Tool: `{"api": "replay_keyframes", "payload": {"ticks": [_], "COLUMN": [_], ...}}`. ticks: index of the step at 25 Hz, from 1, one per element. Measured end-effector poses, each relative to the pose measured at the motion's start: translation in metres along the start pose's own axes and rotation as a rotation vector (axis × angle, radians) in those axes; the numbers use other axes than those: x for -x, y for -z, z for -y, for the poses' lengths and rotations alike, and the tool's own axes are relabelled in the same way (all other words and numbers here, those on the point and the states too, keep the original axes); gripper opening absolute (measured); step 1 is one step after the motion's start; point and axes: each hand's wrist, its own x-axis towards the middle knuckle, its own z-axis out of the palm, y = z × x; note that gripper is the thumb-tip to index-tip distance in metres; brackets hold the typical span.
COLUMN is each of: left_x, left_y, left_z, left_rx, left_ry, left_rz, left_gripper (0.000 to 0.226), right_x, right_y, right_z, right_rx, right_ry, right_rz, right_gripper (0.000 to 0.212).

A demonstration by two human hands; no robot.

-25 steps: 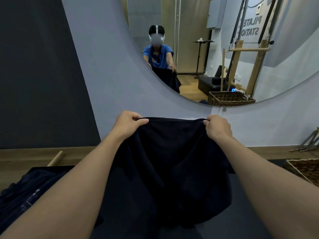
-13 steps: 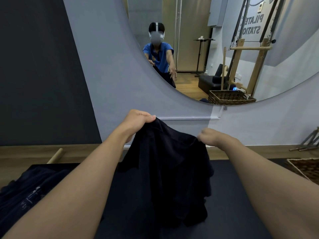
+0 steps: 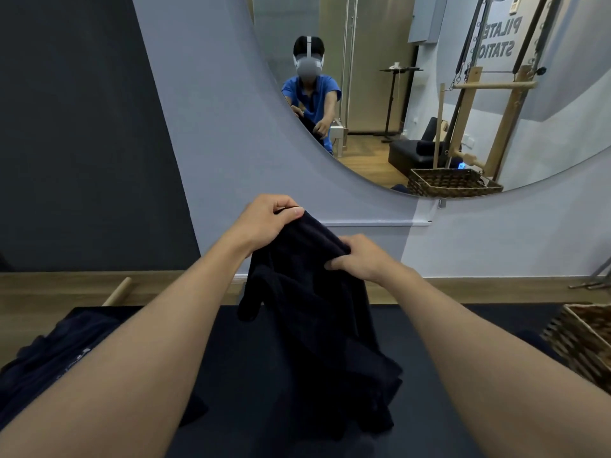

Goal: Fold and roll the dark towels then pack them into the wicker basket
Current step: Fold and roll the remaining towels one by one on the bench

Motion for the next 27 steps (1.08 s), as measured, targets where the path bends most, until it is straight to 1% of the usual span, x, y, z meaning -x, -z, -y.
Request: {"api": "replay_keyframes", "payload": {"ticks": [2,3,5,6,8,10,12,13,15,16,17,18,19,20,21,22,24,25,26,27], "left_x": [0.002,0.004,0.006,0.004,-0.001,-0.005,-0.005,-0.003,0.007,0.013,0.016,0.017,0.018,0.018,0.018,0.018,0.019,0.02,0.022,0.024], "left_y": [0.008,0.012,0.017,0.02,0.026,0.033,0.039,0.041,0.039,0.036,0.033,0.028,0.026,0.026,0.028,0.033,0.041,0.048,0.058,0.07], "left_z": [-0.001,-0.002,-0.002,-0.003,-0.014,-0.035,-0.051,-0.055,-0.06,-0.059,-0.054,-0.047,-0.039,-0.033,-0.028,-0.026,-0.025,-0.02,-0.013,-0.003], "left_rx": [-0.03,-0.088,-0.266,-0.346,-0.429,-0.376,-0.307,-0.276,-0.211,-0.242,-0.327,-0.419,-0.466,-0.465,-0.424,-0.388,-0.399,-0.401,-0.392,-0.38], "left_ry": [0.006,0.019,0.034,0.02,-0.044,-0.096,-0.145,-0.169,-0.196,-0.187,-0.165,-0.132,-0.097,-0.06,-0.024,0.011,0.078,0.114,0.187,0.287], "left_rz": [0.008,0.036,0.063,0.03,-0.141,-0.308,-0.344,-0.319,-0.219,-0.155,-0.089,-0.034,-0.011,-0.033,-0.091,-0.178,-0.364,-0.449,-0.525,-0.567], "left_gripper": [0.013,0.015,0.018,0.017,0.021,0.024,0.025,0.026,0.03,0.035,0.039,0.038,0.033,0.024,0.015,0.011,0.021,0.026,0.029,0.03], "right_x": [0.003,0.003,0.002,0.001,0.001,0.003,0.008,0.01,0.014,0.017,0.019,0.02,0.022,0.025,0.027,0.027,0.029,0.029,0.03,0.032], "right_y": [0.008,0.013,0.028,0.035,0.051,0.066,0.077,0.081,0.087,0.089,0.092,0.095,0.097,0.098,0.097,0.094,0.083,0.078,0.074,0.073], "right_z": [0.004,0.007,0.017,0.022,0.034,0.047,0.054,0.055,0.054,0.055,0.057,0.061,0.066,0.07,0.071,0.07,0.056,0.046,0.035,0.025], "right_rx": [-0.113,-0.169,-0.143,-0.096,-0.002,0.094,0.183,0.216,0.24,0.222,0.197,0.188,0.202,0.218,0.209,0.179,0.161,0.177,0.187,0.183], "right_ry": [-0.008,-0.01,0.02,0.043,0.082,0.12,0.146,0.15,0.15,0.153,0.152,0.146,0.138,0.127,0.113,0.094,0.055,0.041,0.027,0.013], "right_rz": [-0.096,-0.145,-0.215,-0.244,-0.325,-0.37,-0.358,-0.365,-0.432,-0.47,-0.493,-0.495,-0.477,-0.441,-0.382,-0.305,-0.189,-0.166,-0.157,-0.15], "right_gripper": [0.02,0.022,0.03,0.034,0.036,0.035,0.032,0.03,0.022,0.017,0.012,0.007,0.005,0.007,0.008,0.007,0.011,0.011,0.011,0.012]}}
